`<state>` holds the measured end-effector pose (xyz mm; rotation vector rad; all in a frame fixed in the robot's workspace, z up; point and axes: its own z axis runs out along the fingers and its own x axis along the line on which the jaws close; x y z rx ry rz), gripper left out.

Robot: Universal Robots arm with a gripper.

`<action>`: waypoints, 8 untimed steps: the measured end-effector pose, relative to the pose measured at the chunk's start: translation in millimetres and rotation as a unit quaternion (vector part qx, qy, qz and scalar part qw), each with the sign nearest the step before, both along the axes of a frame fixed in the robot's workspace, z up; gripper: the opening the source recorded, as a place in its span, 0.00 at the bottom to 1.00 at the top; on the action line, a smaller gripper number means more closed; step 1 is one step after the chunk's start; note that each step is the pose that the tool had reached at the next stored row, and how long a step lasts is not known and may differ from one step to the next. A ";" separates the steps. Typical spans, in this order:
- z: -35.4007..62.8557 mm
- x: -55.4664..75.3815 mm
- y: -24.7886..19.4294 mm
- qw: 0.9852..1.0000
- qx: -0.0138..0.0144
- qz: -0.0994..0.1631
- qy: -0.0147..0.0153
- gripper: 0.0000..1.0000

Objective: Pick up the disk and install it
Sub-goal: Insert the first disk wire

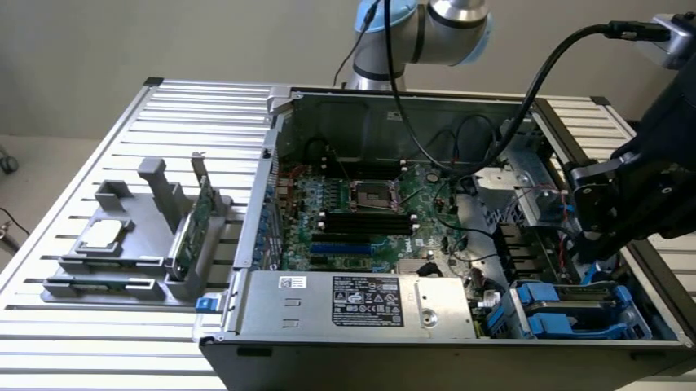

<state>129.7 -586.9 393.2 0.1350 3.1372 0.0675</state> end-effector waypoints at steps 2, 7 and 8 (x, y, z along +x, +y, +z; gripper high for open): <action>1.1 2.1 1.4 1.000 -0.001 -0.002 0.000 0.22; 2.7 8.4 5.6 1.000 -0.003 -0.009 0.000 0.22; 3.0 9.8 6.4 1.000 -0.003 -0.010 0.000 0.22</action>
